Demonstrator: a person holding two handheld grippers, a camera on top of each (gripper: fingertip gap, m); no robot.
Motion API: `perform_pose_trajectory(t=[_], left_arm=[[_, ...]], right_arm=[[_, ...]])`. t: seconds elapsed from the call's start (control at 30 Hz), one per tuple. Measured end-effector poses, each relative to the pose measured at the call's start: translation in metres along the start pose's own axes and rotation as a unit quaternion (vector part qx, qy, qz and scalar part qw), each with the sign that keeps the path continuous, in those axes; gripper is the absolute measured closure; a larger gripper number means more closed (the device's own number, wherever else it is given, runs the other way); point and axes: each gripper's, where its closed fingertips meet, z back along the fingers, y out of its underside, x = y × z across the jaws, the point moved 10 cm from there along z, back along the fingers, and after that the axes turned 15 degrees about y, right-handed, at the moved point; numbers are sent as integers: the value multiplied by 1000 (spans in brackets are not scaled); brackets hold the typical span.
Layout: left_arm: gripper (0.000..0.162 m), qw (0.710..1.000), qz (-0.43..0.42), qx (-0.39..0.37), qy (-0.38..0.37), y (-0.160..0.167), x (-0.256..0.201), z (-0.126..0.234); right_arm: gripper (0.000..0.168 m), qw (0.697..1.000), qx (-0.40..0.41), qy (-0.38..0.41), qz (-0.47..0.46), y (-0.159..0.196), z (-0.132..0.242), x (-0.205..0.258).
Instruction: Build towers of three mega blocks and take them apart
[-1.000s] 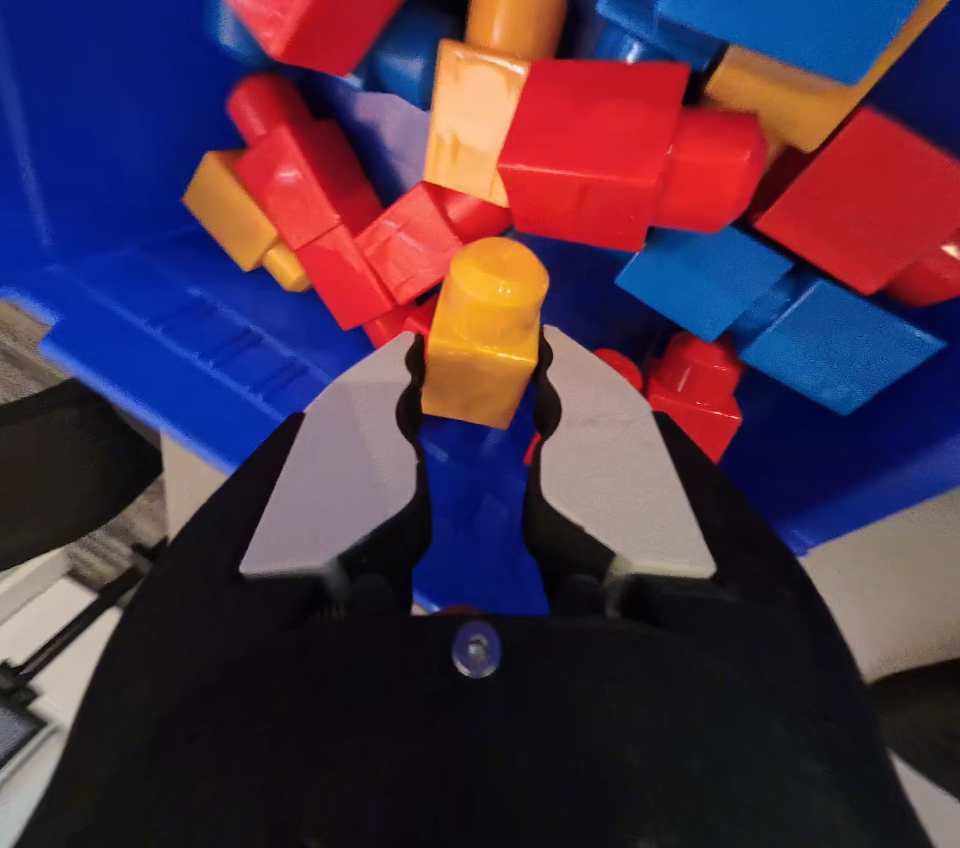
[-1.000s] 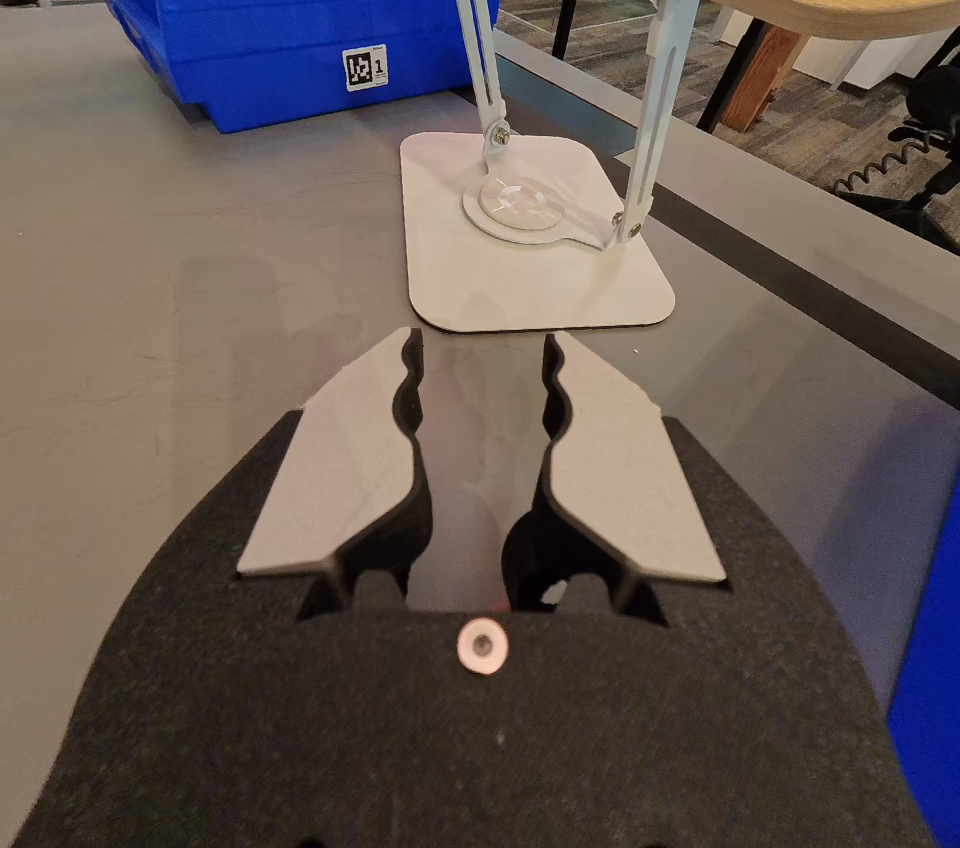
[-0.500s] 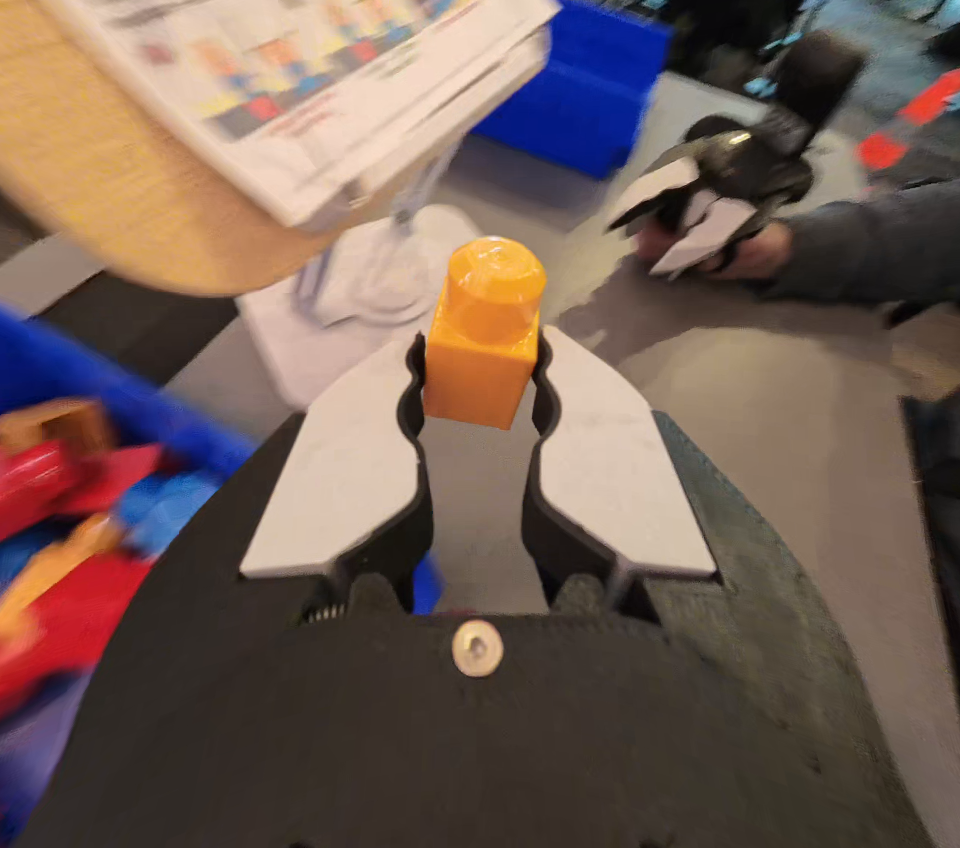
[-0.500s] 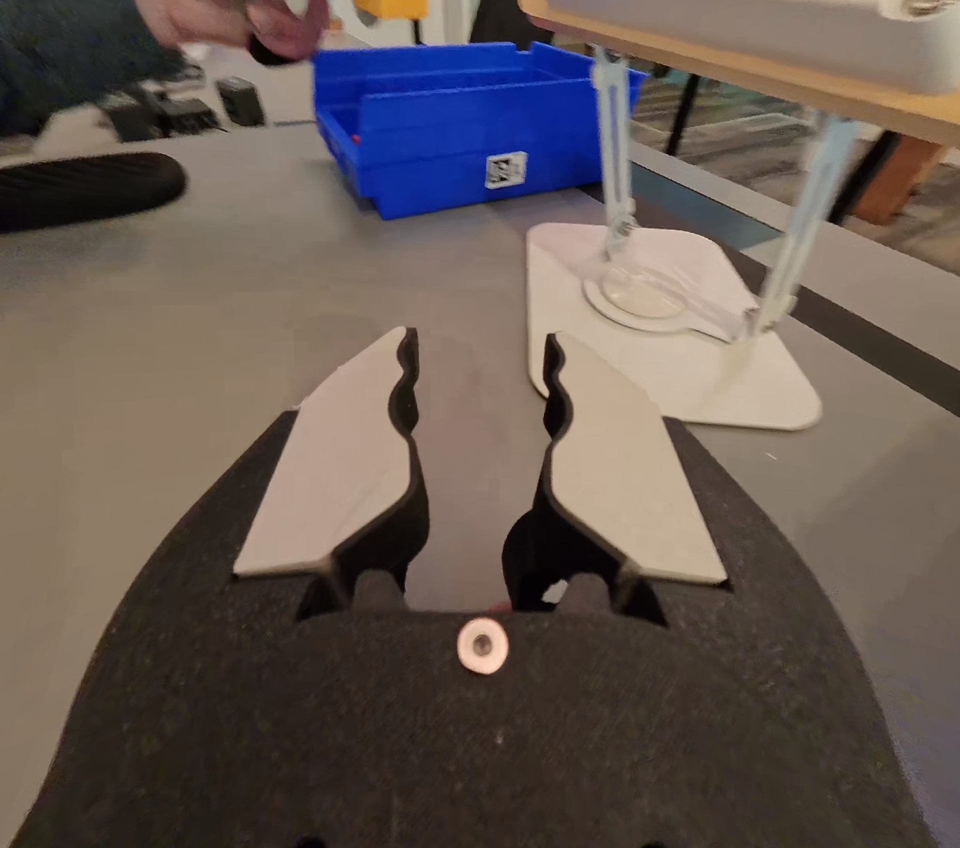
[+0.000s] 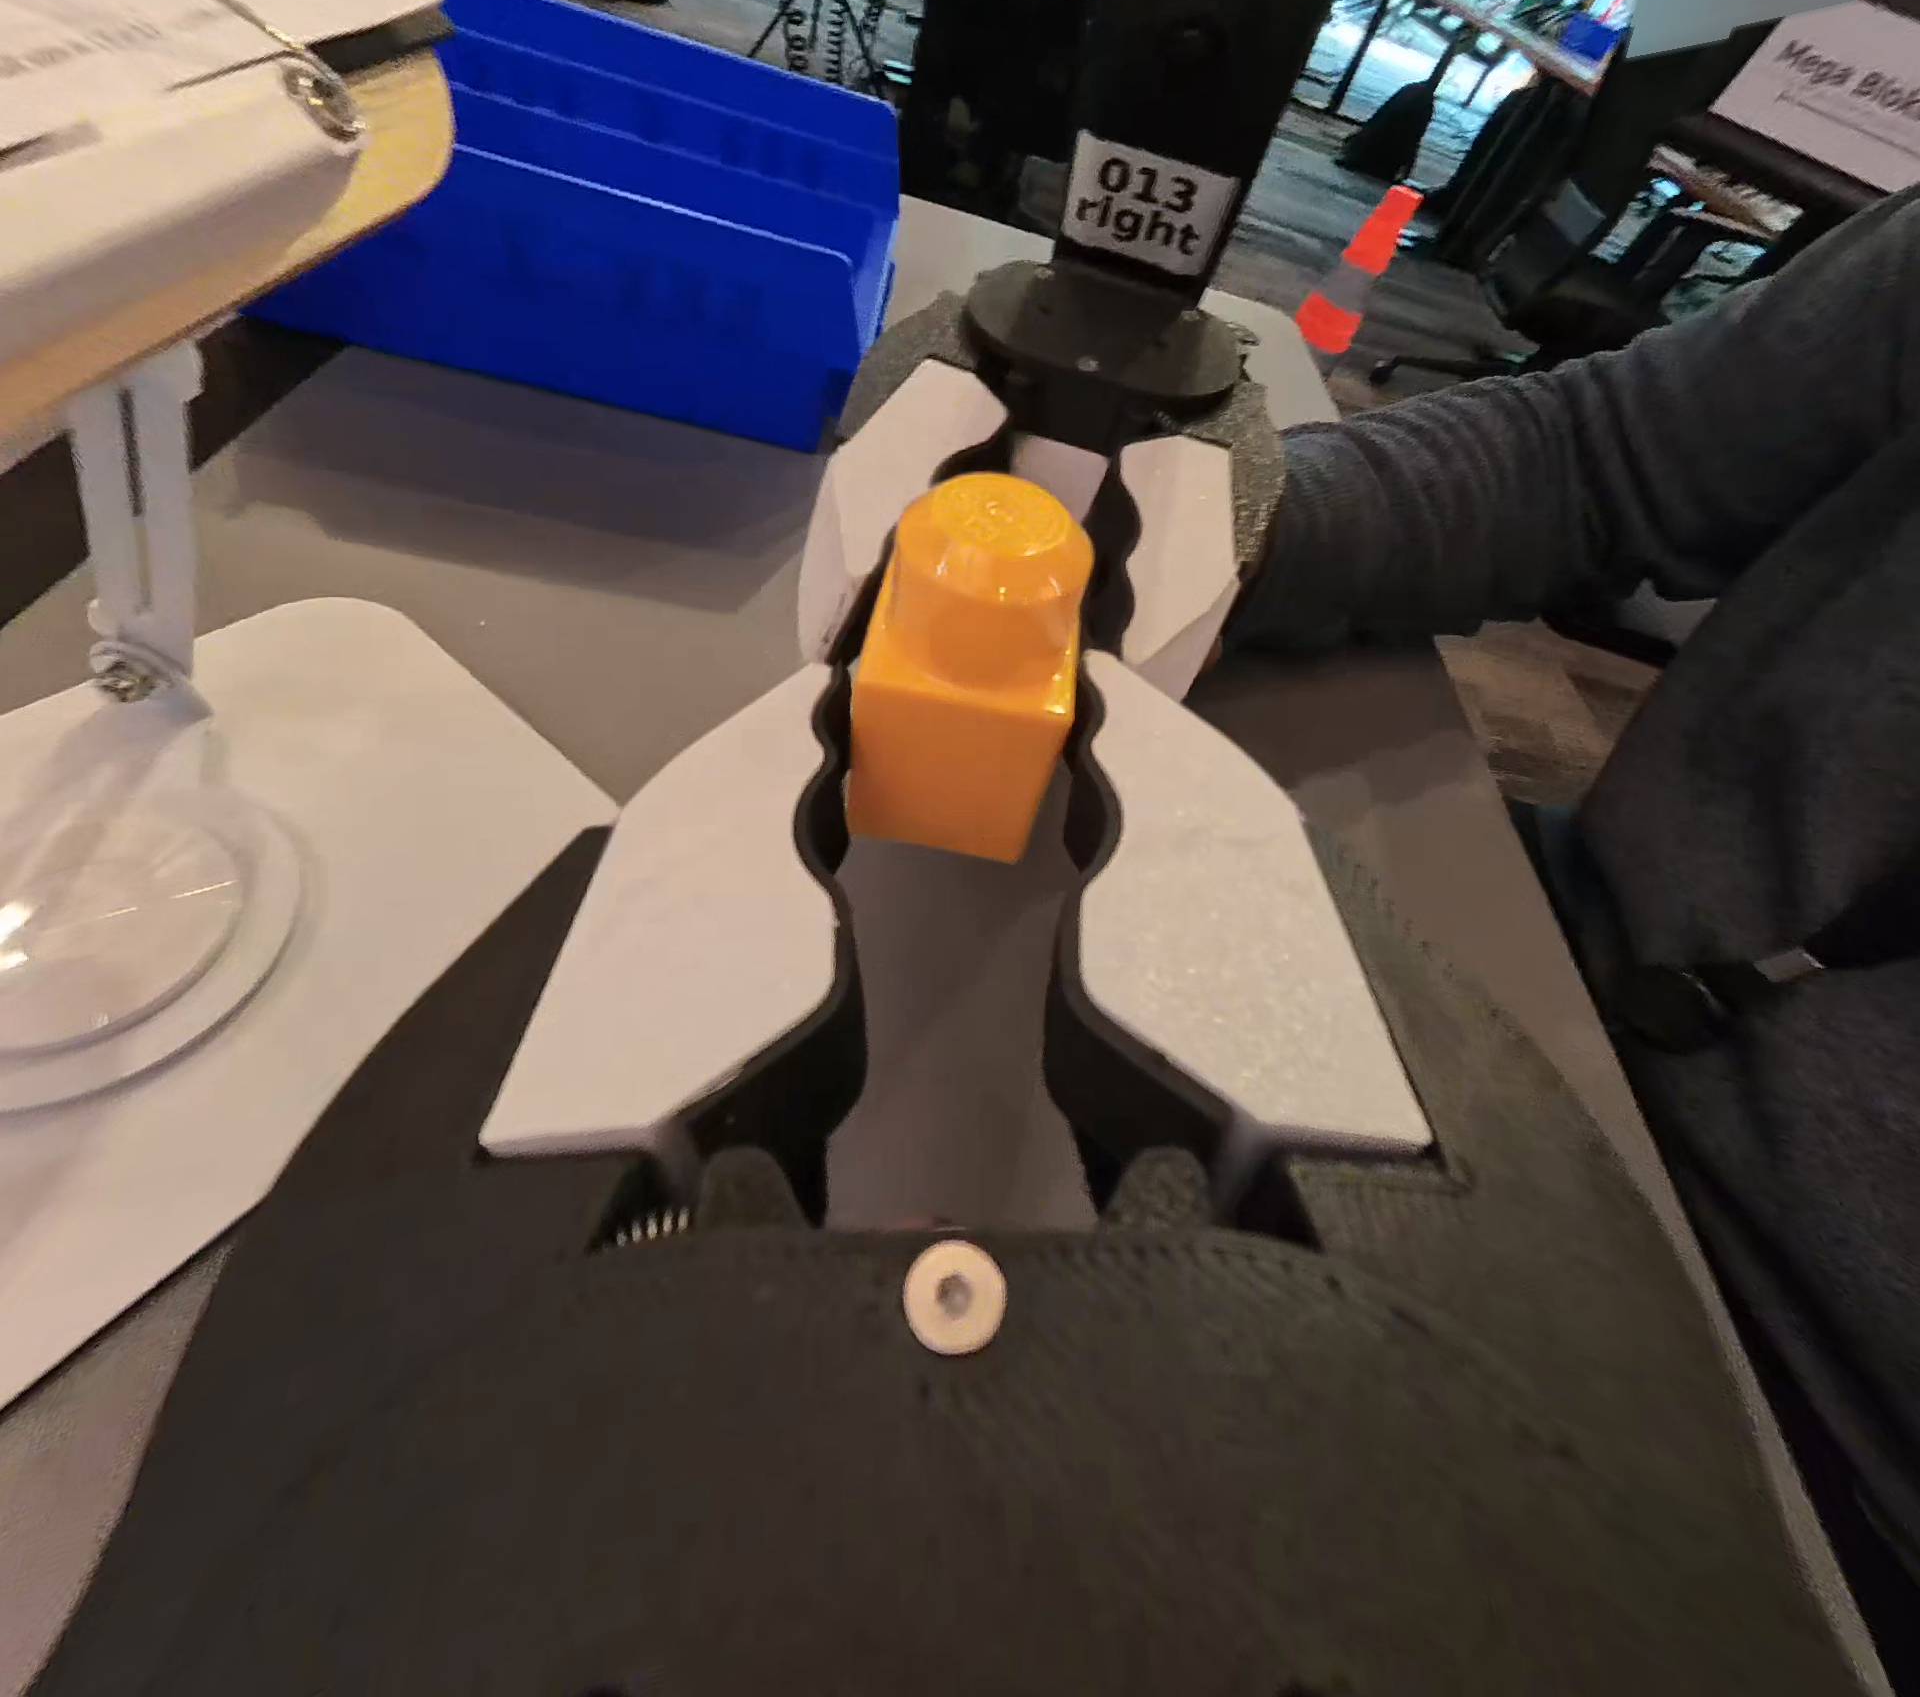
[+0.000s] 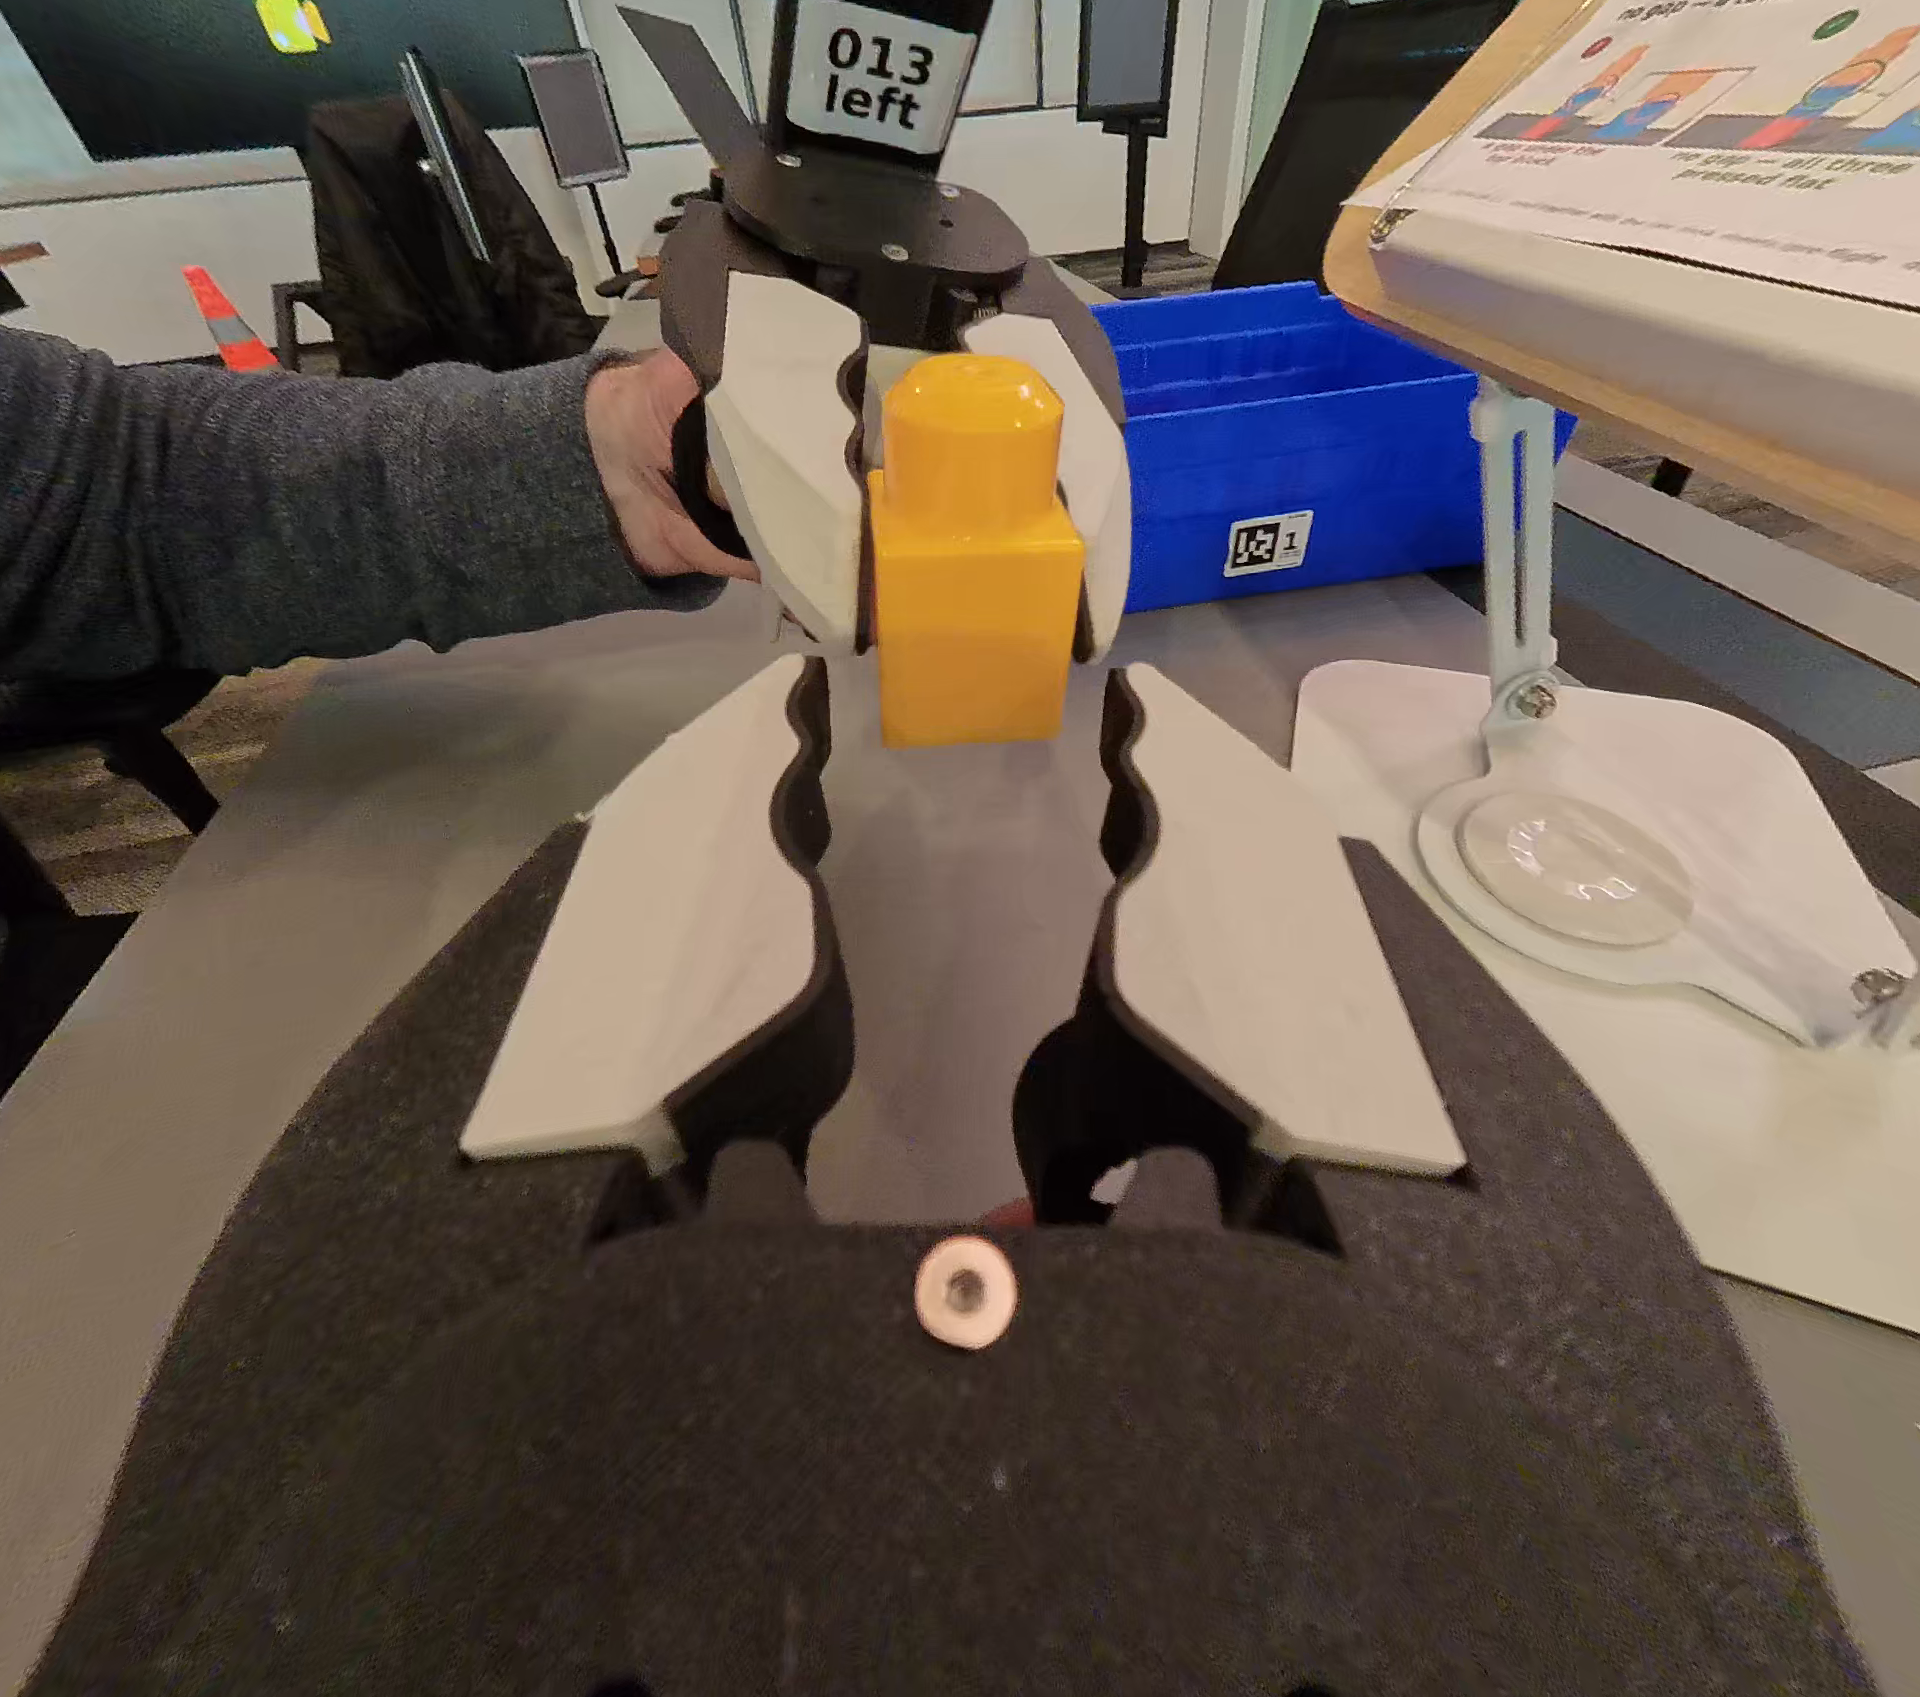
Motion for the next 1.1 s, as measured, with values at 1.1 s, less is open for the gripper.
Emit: perform_pose_trajectory(t=[1.1], left_arm=[[130,998,-7,-57,28,1,-4,5]], right_arm=[[133,1000,12,-28,-6,10,4,-3]])
